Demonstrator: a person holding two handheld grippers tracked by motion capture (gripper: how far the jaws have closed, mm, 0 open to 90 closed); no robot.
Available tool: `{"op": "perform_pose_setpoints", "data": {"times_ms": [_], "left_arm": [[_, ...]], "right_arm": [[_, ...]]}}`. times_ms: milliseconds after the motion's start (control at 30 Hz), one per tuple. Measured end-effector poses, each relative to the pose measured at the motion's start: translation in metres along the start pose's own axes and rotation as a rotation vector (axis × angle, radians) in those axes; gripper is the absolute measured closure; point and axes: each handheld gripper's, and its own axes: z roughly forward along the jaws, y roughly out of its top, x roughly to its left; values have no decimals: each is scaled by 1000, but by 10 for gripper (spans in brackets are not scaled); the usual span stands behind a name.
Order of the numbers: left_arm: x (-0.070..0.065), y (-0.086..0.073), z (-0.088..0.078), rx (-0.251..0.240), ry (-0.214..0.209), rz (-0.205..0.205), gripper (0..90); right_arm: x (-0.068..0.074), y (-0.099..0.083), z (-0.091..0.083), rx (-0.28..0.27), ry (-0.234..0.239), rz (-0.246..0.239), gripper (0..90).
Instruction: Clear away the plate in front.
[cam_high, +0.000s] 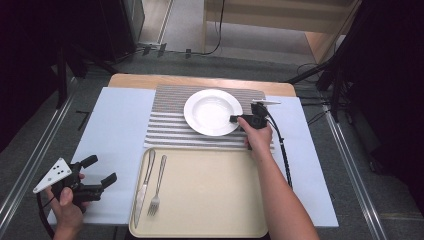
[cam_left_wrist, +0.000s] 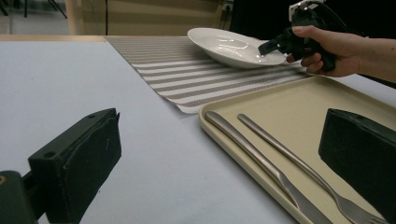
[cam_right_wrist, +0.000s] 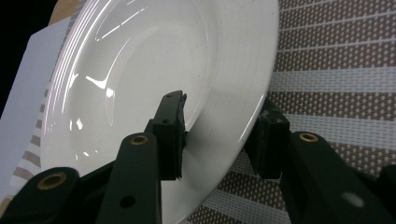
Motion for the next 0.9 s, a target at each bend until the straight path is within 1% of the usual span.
{"op": "perform_pose_setpoints", "data": {"times_ms": [33, 100, 200, 300, 333, 367, 400, 433, 467, 567, 600, 633, 667, 700, 733, 767, 867, 900], "left_arm": [[0, 0, 0, 0, 0, 1, 0], [0, 0, 0, 3, 0, 2, 0], [0, 0, 1, 5, 0, 2, 0], [0, 0, 1, 7, 0, 3, 0], [0, 0, 2, 7, 0, 3, 0], [0, 0, 2, 12, 2, 9, 0], [-1, 0, 2, 13, 5, 12, 0], [-1, 1, 3, 13, 7, 14, 0], [-2, 1, 3, 14, 8, 14, 0], [-2, 1, 4, 19, 6, 22, 0], [-2, 0, 4, 16, 7, 19, 0], [-2, 0, 4, 15, 6, 16, 0], [-2, 0, 4, 13, 8, 12, 0], [-2, 0, 4, 12, 7, 11, 0], [-2, 0, 4, 12, 7, 11, 0], [-2, 0, 4, 13, 6, 12, 0], [-2, 1, 3, 12, 7, 13, 0], [-1, 0, 3, 11, 5, 11, 0]], "right_arm": [[0, 0, 1, 2, -1, 0, 592], [2, -1, 3, 2, -6, 15, 592], [4, -1, 4, -1, -20, 48, 612], [3, -1, 4, 1, -16, 63, 623], [3, 0, 3, 8, -9, 75, 637], [2, 0, 3, 12, 10, 100, 660], [-1, -1, 3, 5, 62, 153, 698], [-2, -1, 2, -5, 105, 183, 732], [1, -1, 1, -31, 139, 191, 758], [15, 1, -4, -68, 126, 131, 798], [20, 1, -6, -79, 115, 87, 798], [26, 1, -7, -88, 91, 45, 799], [30, 1, -9, -90, 78, 22, 800], [33, 1, -10, -90, 66, 15, 801], [34, 0, -11, -88, 59, 26, 801], [33, 0, -11, -90, 59, 30, 801], [33, -3, -12, -106, 66, 15, 802], [33, -3, -13, -107, 64, 21, 802]]}}
